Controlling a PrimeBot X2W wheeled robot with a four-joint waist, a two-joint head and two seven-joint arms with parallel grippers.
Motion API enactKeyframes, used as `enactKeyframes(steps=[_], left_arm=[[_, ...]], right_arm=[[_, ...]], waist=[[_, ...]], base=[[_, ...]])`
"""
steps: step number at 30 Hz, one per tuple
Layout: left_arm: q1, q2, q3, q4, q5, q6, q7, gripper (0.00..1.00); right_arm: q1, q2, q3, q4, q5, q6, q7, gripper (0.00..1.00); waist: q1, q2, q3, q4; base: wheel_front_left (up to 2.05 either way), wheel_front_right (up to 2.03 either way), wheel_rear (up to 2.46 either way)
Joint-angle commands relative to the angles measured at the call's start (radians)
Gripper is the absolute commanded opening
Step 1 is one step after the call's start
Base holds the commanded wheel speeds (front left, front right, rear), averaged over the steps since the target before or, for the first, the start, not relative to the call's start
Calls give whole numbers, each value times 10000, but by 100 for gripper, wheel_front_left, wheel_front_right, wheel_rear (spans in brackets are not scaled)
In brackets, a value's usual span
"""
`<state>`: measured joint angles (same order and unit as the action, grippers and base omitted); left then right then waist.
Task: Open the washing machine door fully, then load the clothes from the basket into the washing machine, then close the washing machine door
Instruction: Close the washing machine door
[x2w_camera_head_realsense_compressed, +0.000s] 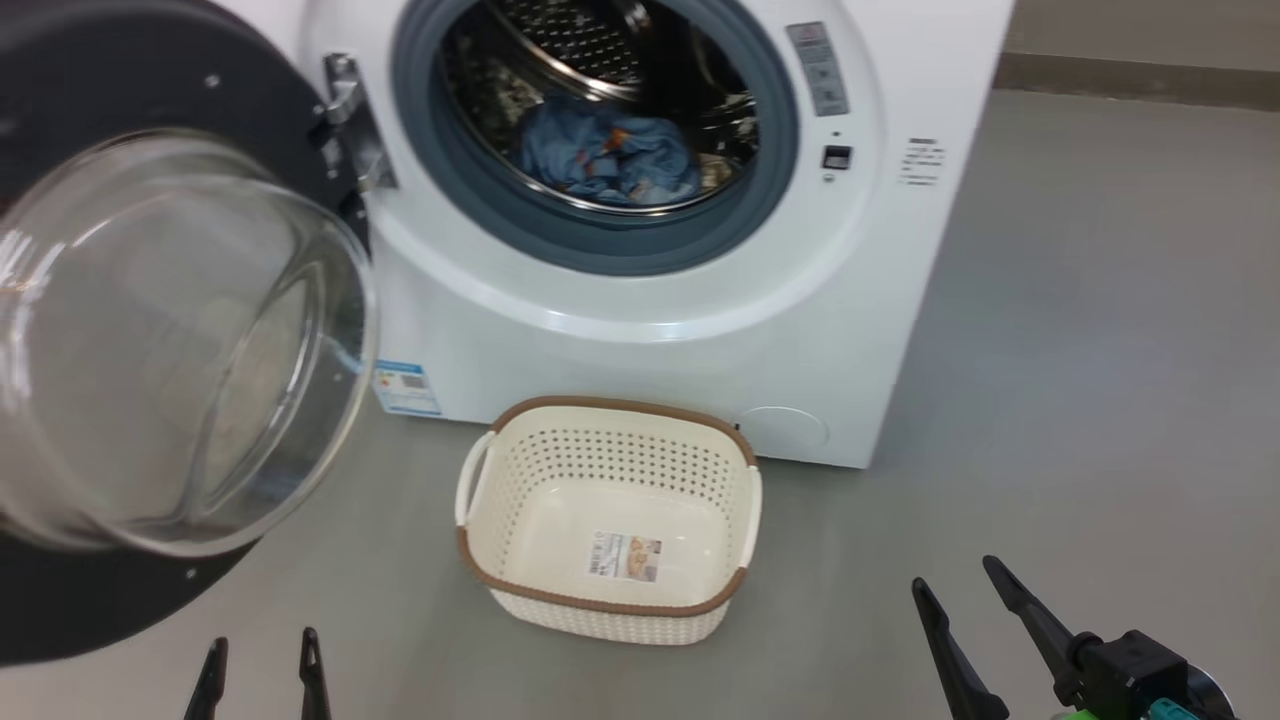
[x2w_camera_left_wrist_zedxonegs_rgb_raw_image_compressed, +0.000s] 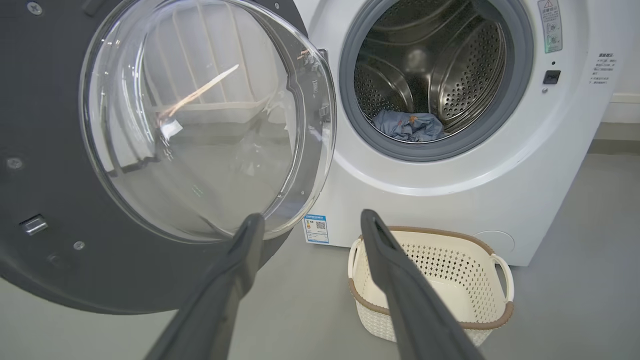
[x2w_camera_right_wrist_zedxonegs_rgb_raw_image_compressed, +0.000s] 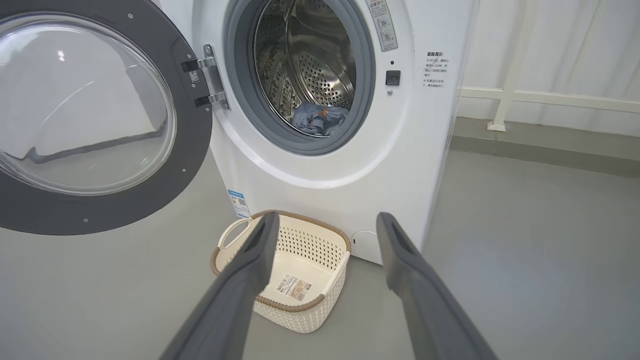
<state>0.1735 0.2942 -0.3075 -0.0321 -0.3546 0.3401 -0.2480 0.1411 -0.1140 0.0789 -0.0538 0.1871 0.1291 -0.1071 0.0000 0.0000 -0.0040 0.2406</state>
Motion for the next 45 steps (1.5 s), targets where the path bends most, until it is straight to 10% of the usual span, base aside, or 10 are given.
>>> enactKeyframes(steps=[1, 16, 37, 38, 40, 45], left_arm=[[-505, 88, 384, -253, 81, 83, -119, 100], [-579, -230, 472, -244, 206, -55, -135, 100], [-505, -617, 916, -119, 493, -519, -137, 100], [-506, -629, 932, -115, 511, -541, -137, 84], [-517, -654, 961, -112, 546, -591, -137, 6], [-518, -740, 1043, -112, 619, -715, -137, 0]], right_arm=[[-436, -122, 241, -281, 21, 16, -52, 100], [-568, -135, 418, -294, 48, 16, -39, 100], [-614, -200, 659, -259, 89, 16, -1, 100], [-612, -196, 662, -264, 88, 16, 0, 100], [-613, -191, 667, -275, 85, 16, 7, 100], [-598, -216, 649, -266, 88, 16, 3, 100]], waist=[[0, 0, 101, 630], [0, 0, 214, 2226], [0, 0, 272, 2385], [0, 0, 281, 2379], [0, 0, 308, 2371], [0, 0, 328, 2373]], base=[[0, 0, 0], [0, 0, 0], [0, 0, 0], [0, 0, 0], [0, 0, 0], [0, 0, 0]])
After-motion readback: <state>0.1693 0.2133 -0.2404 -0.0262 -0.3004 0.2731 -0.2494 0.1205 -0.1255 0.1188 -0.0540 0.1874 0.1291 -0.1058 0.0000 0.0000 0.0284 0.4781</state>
